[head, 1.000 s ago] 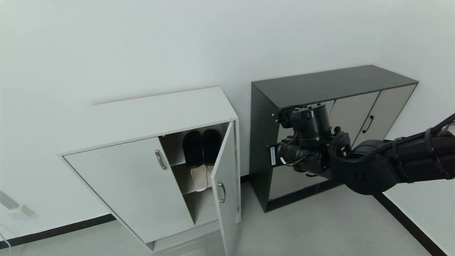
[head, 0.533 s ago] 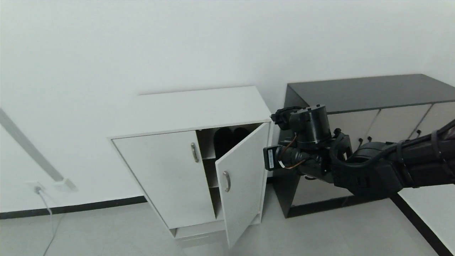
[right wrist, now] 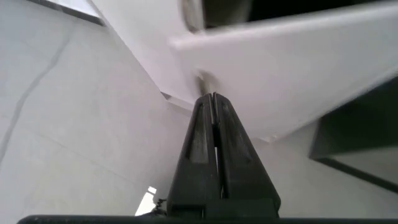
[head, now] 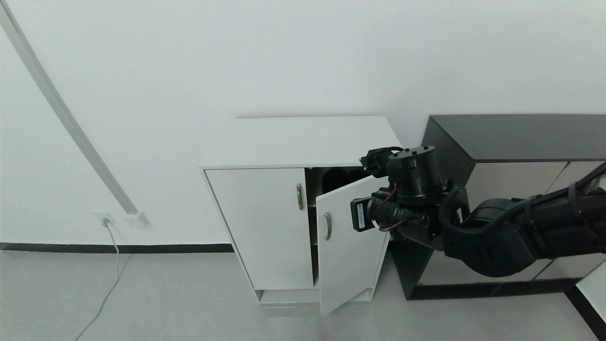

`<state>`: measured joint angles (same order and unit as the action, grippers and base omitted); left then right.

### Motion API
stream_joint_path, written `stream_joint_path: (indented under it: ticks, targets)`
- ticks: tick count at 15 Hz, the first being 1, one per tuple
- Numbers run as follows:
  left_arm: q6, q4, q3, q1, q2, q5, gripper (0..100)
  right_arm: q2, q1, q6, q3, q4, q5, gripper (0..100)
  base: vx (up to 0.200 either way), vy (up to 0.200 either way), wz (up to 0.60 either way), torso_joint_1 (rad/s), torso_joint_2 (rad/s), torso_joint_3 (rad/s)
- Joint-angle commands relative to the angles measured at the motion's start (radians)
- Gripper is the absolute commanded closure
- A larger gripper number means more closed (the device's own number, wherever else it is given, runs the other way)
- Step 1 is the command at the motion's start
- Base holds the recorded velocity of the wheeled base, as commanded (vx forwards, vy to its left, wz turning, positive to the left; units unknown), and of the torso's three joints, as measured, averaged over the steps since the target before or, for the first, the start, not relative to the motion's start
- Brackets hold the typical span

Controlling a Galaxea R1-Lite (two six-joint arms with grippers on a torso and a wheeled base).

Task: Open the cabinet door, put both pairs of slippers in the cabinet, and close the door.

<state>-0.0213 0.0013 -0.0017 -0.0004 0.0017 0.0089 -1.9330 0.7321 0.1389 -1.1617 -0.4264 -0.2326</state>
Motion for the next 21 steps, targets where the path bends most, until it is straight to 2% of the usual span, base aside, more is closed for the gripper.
stream_joint_path:
  ticks: [1, 4, 8, 11, 19, 21]
  targets:
    - [0.0, 0.0, 0.0, 0.0, 0.001, 0.0, 100, 0.0, 0.004, -0.022, 0.07, -0.074, 0.022, 100, 0.0, 0.0, 0.0, 0.0, 0.0, 0.0]
    - [0.001, 0.0, 0.0, -0.001, 0.001, 0.0, 100, 0.022, 0.004, -0.025, 0.18, -0.203, 0.067, 100, 0.0, 0.0, 0.0, 0.0, 0.0, 0.0]
    - [0.004, 0.0, 0.0, -0.001, 0.001, -0.001, 100, 0.051, 0.004, -0.025, 0.297, -0.281, 0.145, 100, 0.0, 0.0, 0.0, 0.0, 0.0, 0.0]
    - [0.004, 0.0, 0.0, -0.001, 0.001, -0.001, 100, 0.086, 0.035, -0.027, 0.398, -0.331, 0.162, 100, 0.0, 0.0, 0.0, 0.0, 0.0, 0.0]
    - [0.006, 0.002, 0.0, -0.001, 0.001, -0.001, 100, 0.244, 0.078, -0.024, 0.62, -0.341, 0.162, 100, 0.2, 0.0, 0.0, 0.002, 0.0, 0.004]
    - [0.006, 0.0, 0.0, 0.0, 0.001, -0.001, 100, 0.238, 0.081, -0.021, 0.629, -0.341, 0.164, 100, 0.0, 0.0, 0.0, 0.0, 0.0, 0.0]
